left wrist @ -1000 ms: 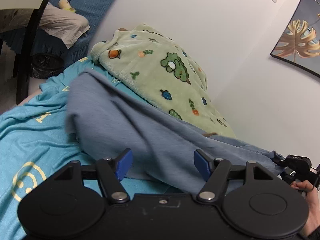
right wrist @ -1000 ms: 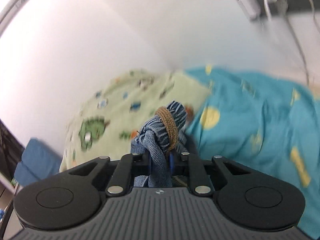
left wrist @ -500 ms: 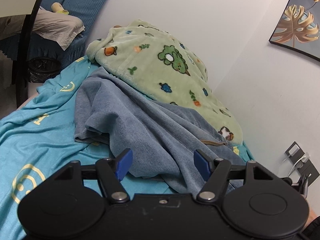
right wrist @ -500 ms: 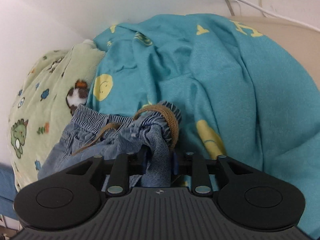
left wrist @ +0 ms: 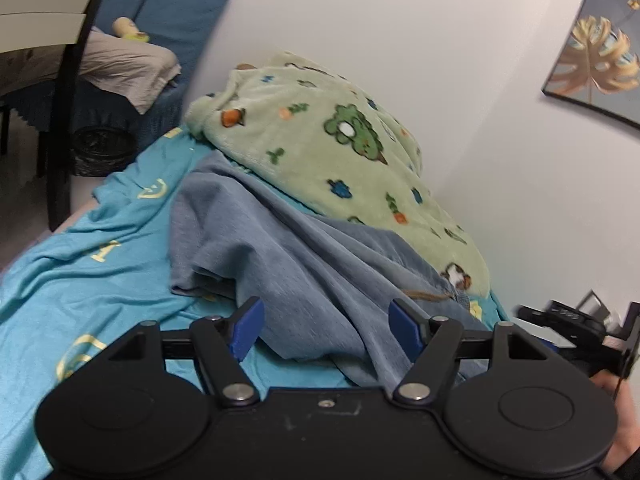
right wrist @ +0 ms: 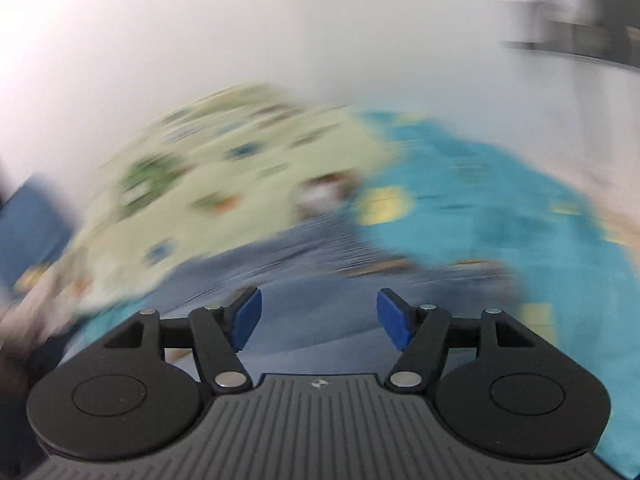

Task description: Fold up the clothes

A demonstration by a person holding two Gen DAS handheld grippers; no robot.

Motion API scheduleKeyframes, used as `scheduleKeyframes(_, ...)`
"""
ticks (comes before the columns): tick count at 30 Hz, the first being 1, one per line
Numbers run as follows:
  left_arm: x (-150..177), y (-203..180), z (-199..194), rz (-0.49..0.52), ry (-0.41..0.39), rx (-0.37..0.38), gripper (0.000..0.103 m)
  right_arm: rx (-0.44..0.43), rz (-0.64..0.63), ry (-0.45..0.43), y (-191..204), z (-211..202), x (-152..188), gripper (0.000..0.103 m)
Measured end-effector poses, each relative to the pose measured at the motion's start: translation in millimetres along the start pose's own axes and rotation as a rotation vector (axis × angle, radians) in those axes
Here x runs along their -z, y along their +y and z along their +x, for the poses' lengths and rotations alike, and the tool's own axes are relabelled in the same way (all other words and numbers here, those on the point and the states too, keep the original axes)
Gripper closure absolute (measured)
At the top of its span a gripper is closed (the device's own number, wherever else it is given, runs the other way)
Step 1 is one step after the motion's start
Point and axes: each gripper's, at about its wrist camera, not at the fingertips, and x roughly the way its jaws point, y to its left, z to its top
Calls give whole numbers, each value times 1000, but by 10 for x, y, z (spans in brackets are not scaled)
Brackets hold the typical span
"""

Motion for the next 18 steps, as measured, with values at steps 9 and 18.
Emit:
scheduleKeyframes(9,-133,281,198,-85,56,-81,37,-339,-275,165,1197,1114,405,32)
scheduleKeyframes(18,-91,468,528,-135,120,-60,37,-576,-328,283,1852,1788,626,36)
